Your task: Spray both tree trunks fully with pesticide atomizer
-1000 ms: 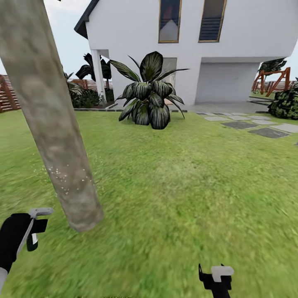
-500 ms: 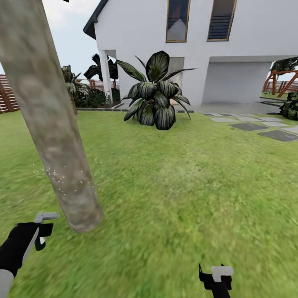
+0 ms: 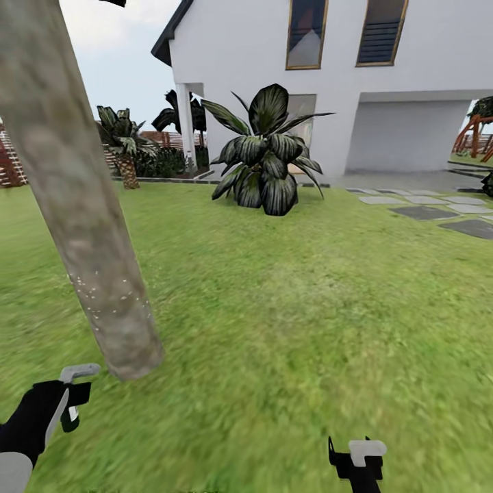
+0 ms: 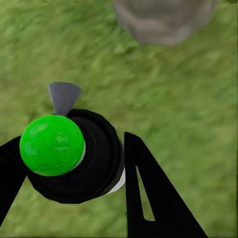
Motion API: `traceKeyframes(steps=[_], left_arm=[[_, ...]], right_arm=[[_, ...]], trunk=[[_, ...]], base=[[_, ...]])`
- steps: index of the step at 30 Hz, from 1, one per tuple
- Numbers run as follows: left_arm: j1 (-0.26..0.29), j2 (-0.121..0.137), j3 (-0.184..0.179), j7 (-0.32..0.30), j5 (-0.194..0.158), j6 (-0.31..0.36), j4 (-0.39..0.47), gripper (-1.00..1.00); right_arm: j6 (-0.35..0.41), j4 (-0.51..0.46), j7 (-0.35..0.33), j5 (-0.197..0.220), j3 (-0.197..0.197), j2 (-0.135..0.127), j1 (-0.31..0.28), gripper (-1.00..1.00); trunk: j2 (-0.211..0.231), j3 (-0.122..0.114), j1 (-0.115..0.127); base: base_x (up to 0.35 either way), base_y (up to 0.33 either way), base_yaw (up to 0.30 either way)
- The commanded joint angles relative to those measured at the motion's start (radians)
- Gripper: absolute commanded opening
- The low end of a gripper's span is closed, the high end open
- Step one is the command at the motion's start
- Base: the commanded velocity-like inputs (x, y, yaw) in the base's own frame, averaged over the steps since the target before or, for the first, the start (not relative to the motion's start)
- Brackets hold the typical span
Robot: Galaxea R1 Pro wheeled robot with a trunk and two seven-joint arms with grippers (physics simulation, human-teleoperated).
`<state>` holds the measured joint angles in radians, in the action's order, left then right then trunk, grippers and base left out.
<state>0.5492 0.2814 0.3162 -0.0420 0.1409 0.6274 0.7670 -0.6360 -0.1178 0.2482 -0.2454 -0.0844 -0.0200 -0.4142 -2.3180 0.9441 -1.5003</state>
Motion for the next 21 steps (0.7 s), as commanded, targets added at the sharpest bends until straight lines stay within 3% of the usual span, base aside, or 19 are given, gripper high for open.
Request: traceKeyframes(steps=[1, 4, 7, 10, 21], left_arm=[[0.0, 0.001, 0.0, 0.005, 0.002, -0.015, 0.002, -1.0], [-0.001, 0.0, -0.001, 0.012, 0.004, -0.025, -0.007, -1.0], [-0.001, -0.02, -0.003, 0.016, 0.006, -0.027, -0.008, -1.0], [-0.002, -0.036, -0.006, 0.065, 0.004, -0.028, -0.008, -1.0], [-0.002, -0.038, -0.007, 0.086, -0.004, -0.028, -0.008, -1.0]], right_arm=[[0.0, 0.001, 0.0, 0.0, 0.001, 0.001, 0.0, 1.0], [0.0, 0.001, -0.001, 0.0, 0.001, 0.003, 0.0, 1.0], [-0.001, 0.001, -0.001, 0.0, 0.001, 0.003, 0.0, 1.0], [-0.001, 0.001, -0.001, 0.0, 0.001, 0.003, 0.0, 1.0], [-0.001, 0.001, 0.0, 0.0, 0.0, 0.002, 0.0, 1.0]], trunk=[[0.0, 0.0, 0.0], [0.0, 0.0, 0.0], [0.0, 0.0, 0.0], [0.0, 0.0, 0.0], [0.0, 0.0, 0.0]], base=[[0.038, -0.275, 0.276], [0.113, -0.27, 0.276], [0.157, -0.257, 0.276], [0.183, -0.239, 0.24], [0.095, -0.258, 0.017]])
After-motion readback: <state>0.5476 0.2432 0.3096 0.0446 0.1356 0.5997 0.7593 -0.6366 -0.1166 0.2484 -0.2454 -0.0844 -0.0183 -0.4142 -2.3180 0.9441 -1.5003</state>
